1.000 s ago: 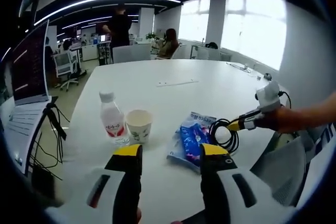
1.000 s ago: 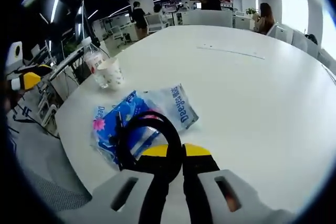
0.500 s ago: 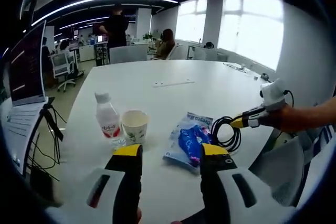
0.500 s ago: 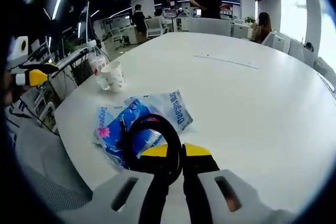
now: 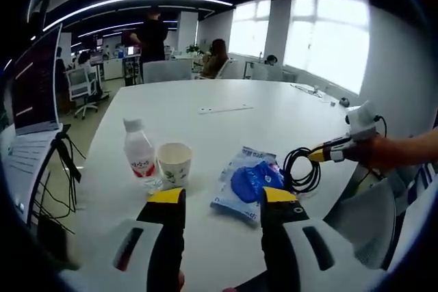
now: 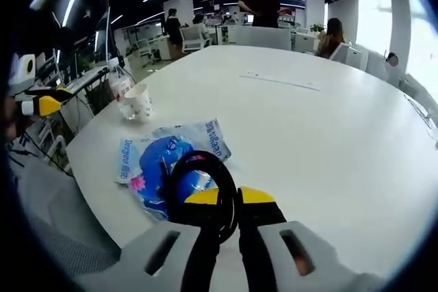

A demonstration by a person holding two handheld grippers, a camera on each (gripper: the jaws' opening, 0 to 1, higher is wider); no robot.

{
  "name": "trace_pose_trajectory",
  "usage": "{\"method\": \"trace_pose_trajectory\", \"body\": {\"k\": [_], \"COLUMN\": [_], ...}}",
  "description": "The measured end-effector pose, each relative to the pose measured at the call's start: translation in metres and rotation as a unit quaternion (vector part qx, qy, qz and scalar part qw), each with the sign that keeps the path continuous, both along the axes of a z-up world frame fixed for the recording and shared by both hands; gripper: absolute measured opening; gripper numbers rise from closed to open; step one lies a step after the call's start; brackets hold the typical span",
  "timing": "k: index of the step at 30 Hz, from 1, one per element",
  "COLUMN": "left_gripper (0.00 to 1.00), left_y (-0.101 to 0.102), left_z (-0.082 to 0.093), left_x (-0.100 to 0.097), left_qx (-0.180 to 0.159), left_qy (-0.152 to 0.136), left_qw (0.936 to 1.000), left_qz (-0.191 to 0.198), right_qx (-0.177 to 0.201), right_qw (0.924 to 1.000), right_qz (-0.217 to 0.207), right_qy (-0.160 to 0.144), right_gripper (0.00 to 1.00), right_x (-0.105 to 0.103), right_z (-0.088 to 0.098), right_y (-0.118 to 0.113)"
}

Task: Arrange the tabletop items into an orderly group along one side of the table until the central work area is clear of visible clutter.

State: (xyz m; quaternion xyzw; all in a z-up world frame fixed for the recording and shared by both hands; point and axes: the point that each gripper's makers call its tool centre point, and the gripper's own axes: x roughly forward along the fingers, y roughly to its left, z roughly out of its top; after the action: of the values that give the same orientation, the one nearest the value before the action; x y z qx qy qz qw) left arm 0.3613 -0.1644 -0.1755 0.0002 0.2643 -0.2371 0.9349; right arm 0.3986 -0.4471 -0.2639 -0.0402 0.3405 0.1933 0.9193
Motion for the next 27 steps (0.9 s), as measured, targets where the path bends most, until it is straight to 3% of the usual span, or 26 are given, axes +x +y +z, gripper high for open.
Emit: {"method": "trace_pose_trajectory", "body": {"k": [8,27], "left_gripper": [0.43,0.43], "left_y": [-0.002,0.001], "left_z": [-0.001,0.0], "left_x": [0.001,0.002], "left_qx": [0.002,0.004], "left_qy": [0.0,-0.001], "left_qw": [1.0,1.0], "left_qz": [-0.007,-0.008], "right_qx": [0.003,0.012], "right_qw": [1.0,0.9991], "right_qz": [-0.006,0.019], "right_qy": [-0.005,-0.036], "right_gripper": [0.06,0.06], "right_x": [-0.001,0.008], "right_z": [0.004,0.031], "right_y": [-0.003,0.016]}}
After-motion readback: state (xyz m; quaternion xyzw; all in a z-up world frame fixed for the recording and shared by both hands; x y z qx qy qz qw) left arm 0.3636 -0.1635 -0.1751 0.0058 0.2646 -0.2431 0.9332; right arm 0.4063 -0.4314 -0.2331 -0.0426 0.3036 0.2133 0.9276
